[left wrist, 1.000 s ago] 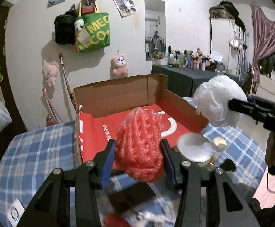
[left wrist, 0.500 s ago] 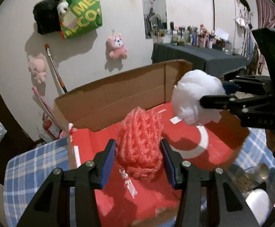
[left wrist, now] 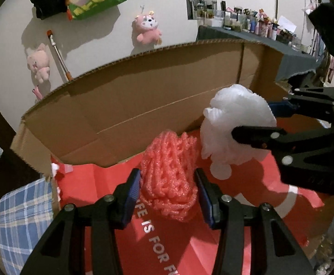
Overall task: Organize soft objects
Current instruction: 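Carry both puffs into the red-lined box and lower them onto its floor, then open both tools to release the puffs and withdraw from the box, then grasp the red heart sponge with the left tool while the right tool grasps the black scrunchie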
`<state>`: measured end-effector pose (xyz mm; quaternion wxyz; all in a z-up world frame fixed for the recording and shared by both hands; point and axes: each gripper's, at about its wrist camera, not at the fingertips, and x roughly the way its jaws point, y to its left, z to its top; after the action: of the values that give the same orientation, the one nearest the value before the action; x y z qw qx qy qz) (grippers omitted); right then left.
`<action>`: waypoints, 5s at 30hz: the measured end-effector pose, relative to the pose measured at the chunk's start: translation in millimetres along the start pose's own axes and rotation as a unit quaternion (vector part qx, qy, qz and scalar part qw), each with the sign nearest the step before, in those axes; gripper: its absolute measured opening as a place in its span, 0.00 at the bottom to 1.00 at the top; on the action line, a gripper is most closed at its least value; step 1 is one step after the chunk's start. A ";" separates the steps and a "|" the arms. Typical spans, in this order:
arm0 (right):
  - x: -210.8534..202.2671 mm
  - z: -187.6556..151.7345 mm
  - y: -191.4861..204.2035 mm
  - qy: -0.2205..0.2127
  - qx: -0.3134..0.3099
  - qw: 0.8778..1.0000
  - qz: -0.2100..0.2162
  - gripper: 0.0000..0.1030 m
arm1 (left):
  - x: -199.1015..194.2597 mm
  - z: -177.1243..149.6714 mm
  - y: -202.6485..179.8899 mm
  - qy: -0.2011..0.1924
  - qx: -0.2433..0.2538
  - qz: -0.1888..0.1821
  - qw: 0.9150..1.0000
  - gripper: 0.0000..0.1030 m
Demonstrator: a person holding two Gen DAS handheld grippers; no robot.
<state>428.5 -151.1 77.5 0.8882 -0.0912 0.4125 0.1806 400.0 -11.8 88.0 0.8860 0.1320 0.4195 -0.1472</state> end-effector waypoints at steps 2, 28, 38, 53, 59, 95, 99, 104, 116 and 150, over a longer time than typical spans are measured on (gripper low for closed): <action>11.3 1.9 -1.2 0.011 0.004 1.000 -0.004 0.38 | 6.5 -0.3 -0.5 0.006 0.003 0.007 1.000 0.49; 32.1 -7.1 -11.4 0.037 0.029 0.999 -0.005 0.57 | 24.7 -10.7 0.0 0.030 -0.021 0.011 0.999 0.55; 32.4 -7.0 -13.1 0.039 0.039 0.998 0.000 0.66 | 22.2 -10.8 12.8 0.027 -0.033 0.011 0.999 0.66; -14.4 -2.8 -12.5 0.004 0.039 0.999 -0.019 0.78 | -42.7 -14.9 13.6 -0.035 -0.069 0.009 0.997 0.88; -67.1 -9.7 -7.5 -0.036 0.047 0.998 -0.021 0.84 | -91.9 -21.0 7.1 -0.078 -0.076 0.013 0.994 0.96; -311.6 -256.5 96.8 -0.296 0.038 0.949 -0.099 0.96 | -300.1 -232.8 -89.0 -0.309 -0.116 0.024 0.943 1.00; -299.2 -290.8 103.9 -0.301 0.049 0.944 -0.124 0.96 | -285.8 -254.8 -98.7 -0.304 -0.131 0.018 0.944 1.00; -267.7 -321.9 107.7 -0.282 0.055 0.949 -0.132 0.96 | -257.1 -280.2 -110.0 -0.284 -0.134 0.033 0.949 1.00; -201.6 -347.9 104.7 -0.213 0.077 0.967 -0.114 0.96 | -197.6 -299.9 -118.5 -0.203 -0.139 0.034 0.969 1.00; -169.3 -331.9 17.8 -0.131 0.199 0.971 -0.026 0.66 | -169.9 -289.4 -43.3 -0.101 -0.158 0.024 0.982 0.68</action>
<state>88.5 -279.6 -6.5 0.9393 0.1011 0.3174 0.0819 77.3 77.2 38.7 0.9368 -0.0149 0.3423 -0.0705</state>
